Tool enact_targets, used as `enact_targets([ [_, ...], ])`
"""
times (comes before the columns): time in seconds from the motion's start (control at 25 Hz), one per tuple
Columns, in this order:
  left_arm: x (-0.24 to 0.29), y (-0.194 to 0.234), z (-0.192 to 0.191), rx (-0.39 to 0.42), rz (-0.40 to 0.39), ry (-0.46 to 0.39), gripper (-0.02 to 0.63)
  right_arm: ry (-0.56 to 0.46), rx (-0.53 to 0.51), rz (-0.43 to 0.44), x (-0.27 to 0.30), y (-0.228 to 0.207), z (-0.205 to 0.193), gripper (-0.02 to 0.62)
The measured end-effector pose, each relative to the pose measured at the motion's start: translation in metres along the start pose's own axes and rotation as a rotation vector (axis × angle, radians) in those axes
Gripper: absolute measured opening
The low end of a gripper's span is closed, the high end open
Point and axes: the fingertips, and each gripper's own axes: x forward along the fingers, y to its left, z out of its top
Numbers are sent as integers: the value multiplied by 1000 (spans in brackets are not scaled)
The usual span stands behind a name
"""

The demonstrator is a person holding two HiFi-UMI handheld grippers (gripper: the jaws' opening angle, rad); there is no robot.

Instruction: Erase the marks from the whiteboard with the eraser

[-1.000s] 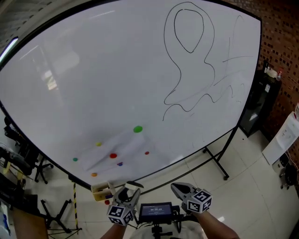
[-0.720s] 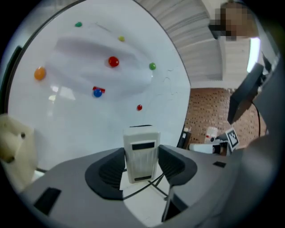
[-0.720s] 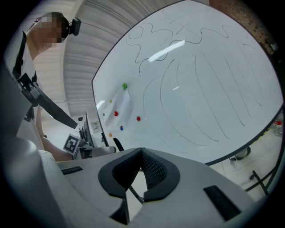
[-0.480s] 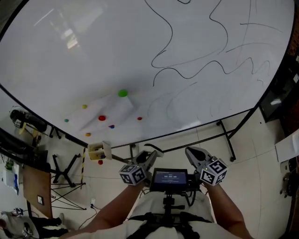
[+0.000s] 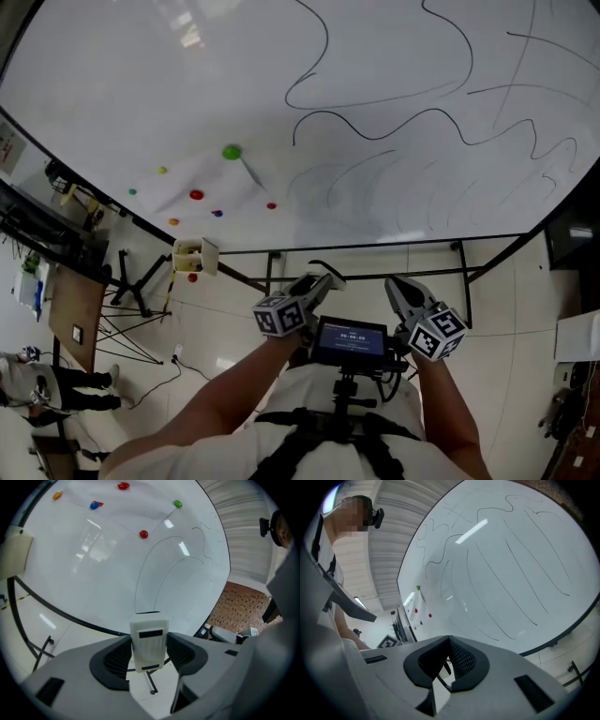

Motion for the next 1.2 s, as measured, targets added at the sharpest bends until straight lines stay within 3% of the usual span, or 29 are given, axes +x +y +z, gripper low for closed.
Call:
enact_targets([
  [0.32, 19, -28, -13, -40, -1, -56, 256, 30, -44, 49, -30, -9, 11, 18],
  [0.56, 37, -33, -35, -68, 1, -7, 256, 43, -28, 56, -35, -12, 9, 18],
  [0.72, 53, -38, -39, -78, -59, 24, 256, 36, -8, 59, -18, -14, 7, 18],
  [1.2, 122, 0, -25, -140, -5, 77, 255, 135, 17, 46, 14, -22, -15, 18],
])
